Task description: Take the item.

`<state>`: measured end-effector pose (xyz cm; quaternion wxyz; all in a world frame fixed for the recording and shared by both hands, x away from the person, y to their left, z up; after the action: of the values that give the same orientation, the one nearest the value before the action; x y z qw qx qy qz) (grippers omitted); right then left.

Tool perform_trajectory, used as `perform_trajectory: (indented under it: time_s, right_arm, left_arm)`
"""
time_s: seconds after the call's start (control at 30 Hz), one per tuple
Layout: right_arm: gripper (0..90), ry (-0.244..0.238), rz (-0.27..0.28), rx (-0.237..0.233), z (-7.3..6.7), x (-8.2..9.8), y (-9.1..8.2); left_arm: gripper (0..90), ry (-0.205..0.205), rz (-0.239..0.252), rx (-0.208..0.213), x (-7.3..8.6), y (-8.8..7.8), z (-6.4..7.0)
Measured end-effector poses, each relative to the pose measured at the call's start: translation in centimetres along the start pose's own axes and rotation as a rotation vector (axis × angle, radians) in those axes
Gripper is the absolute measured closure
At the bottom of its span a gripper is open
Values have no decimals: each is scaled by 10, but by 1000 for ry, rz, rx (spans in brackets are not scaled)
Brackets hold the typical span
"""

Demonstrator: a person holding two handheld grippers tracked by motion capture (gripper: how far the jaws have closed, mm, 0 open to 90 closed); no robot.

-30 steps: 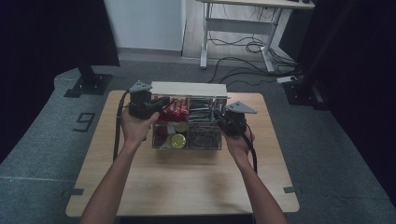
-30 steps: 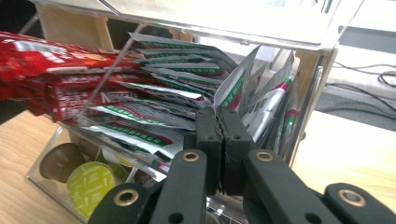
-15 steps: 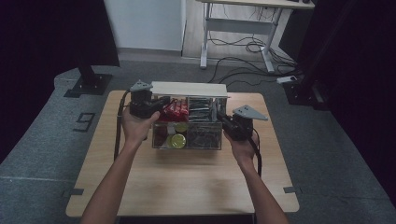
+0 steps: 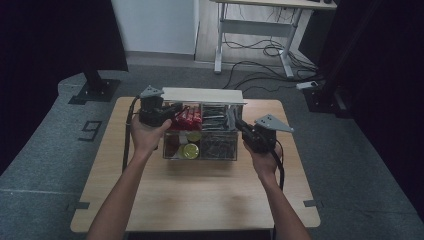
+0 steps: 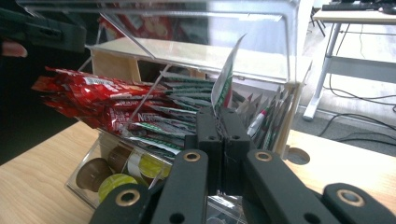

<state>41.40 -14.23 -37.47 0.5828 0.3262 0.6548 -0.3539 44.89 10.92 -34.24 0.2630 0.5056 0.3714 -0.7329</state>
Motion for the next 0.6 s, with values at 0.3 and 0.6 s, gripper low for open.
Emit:
perform_trajectory:
  time_s: [0.3, 0.6]
  right_arm:
    - [880, 5, 44, 6, 5, -5, -14]
    - [881, 21, 74, 4, 9, -8, -26]
  left_arm:
    - [900, -2, 1, 0, 0, 0, 0]
    - [900, -3, -1, -2, 0, 1, 0]
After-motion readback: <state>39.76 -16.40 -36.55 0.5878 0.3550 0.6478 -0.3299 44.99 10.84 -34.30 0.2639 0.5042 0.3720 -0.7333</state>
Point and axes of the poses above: each handheld gripper's, and its own axes: y roughly forward along the jaws, x roughly out of its underside, z roughly to its right, the point moved 6 cm from there along y, roughly forward along the jaws, and after that the axes turned 9 degrees about z, right-handed, at the moved point
